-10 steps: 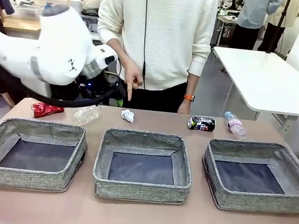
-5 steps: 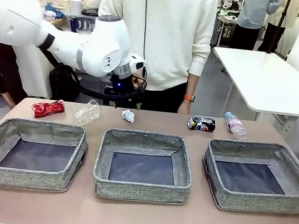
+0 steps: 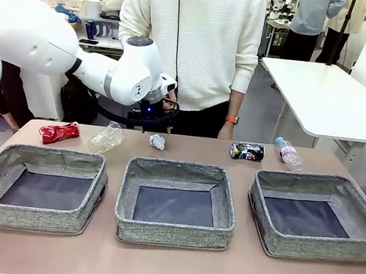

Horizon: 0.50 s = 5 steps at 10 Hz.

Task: Sort the waste into the appropriate baskets.
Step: Pick up the waste item pointed out by the person.

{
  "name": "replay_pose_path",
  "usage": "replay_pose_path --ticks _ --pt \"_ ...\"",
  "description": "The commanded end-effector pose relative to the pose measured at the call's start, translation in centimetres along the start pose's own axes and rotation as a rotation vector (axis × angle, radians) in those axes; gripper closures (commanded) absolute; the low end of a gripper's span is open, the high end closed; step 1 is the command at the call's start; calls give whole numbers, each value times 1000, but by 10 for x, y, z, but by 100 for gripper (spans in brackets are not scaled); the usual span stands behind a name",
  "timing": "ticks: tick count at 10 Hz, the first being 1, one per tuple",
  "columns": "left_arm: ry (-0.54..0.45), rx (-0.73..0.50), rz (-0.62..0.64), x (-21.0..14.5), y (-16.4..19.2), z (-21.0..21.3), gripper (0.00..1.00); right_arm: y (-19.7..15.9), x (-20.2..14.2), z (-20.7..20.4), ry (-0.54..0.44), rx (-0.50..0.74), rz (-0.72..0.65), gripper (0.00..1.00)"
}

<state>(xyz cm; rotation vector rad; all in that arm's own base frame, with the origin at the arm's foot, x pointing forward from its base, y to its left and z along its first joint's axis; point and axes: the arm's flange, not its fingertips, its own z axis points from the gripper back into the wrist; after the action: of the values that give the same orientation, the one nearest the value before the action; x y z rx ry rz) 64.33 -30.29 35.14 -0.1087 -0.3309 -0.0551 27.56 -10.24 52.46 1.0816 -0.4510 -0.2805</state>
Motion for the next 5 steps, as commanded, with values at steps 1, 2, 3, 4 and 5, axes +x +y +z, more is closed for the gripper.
replay_pose_path --ticks 1,2,3,4,5 --pt "-22 5 23 3 2 -18 0 -1 2 0 -4 24 27 0" --pt "-21 1 23 4 4 -24 0 -1 2 0 -4 24 27 0" --pt "-20 -16 15 3 4 -27 0 -1 2 0 -4 24 27 0" --pt "-18 -17 14 2 4 -29 0 -1 2 0 -4 24 27 0" --pt "-22 -24 14 2 4 -30 0 -1 2 0 -4 24 27 0"
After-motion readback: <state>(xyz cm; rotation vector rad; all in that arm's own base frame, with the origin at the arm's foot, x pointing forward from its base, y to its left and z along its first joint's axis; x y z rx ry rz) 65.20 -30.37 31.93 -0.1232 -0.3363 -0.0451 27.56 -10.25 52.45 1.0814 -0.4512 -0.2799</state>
